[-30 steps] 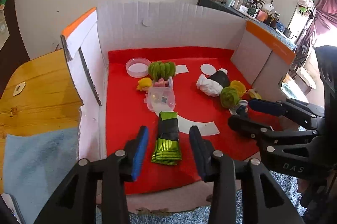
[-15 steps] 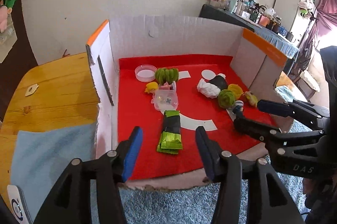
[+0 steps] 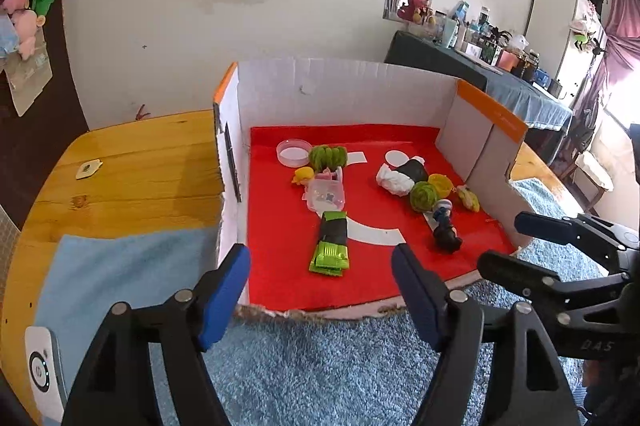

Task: Organize objects
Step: 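Withdraw both open tools up out of the box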

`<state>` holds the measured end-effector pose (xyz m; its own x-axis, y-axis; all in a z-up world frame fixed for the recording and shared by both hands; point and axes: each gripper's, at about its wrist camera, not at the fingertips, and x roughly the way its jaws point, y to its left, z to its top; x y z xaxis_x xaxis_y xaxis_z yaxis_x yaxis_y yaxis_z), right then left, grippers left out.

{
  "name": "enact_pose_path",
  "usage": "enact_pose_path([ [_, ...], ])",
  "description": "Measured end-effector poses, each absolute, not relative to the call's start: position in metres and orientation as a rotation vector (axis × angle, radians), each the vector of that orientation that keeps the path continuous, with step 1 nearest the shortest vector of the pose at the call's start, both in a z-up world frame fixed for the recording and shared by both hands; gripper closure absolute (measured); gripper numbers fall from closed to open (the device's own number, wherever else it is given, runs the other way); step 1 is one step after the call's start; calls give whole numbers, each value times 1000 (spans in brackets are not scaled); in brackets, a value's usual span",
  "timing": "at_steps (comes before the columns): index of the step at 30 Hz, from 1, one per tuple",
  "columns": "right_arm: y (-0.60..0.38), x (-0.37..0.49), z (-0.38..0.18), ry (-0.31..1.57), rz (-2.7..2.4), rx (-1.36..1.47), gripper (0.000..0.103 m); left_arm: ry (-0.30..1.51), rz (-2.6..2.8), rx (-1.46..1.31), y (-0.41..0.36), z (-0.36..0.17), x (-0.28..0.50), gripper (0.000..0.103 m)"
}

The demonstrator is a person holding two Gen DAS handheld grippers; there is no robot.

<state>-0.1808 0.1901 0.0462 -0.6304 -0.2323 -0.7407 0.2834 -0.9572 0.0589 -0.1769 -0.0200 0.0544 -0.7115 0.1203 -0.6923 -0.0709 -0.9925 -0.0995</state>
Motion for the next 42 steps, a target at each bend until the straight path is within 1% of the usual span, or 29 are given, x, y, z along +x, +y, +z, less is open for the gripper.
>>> enact_pose_path([
  [4,190,-172,48,86,-2609,1162,27,-98,2826,-1133,-19,55,-168,24],
  [6,190,-167,48,85,-2611,1161,27,-100,2834,-1130,-19,55,-164,23],
  [7,190,-166,48,85,-2612,1160,27,-100,2835,-1132,-19,55,-163,20],
  [8,190,-164,48,86,-2614,1159,27,-103,2835,-1136,-19,54,-162,15],
  [10,190,-160,47,83,-2617,1158,25,-110,2839,-1133,-20,53,-158,10],
  [12,190,-157,46,80,-2619,1159,22,-106,2846,-1127,-19,52,-154,10],
  [20,190,-144,40,76,-2620,1167,21,-98,2854,-1122,-18,48,-141,0],
  [32,197,-135,23,61,-2631,1209,21,-68,2876,-1176,-15,34,-132,0],
  [39,201,-132,12,39,-2646,1223,20,-113,2844,-1198,-16,23,-126,0],
  [42,202,-131,5,34,-2652,1235,20,-94,2860,-1222,-15,18,-125,0],
])
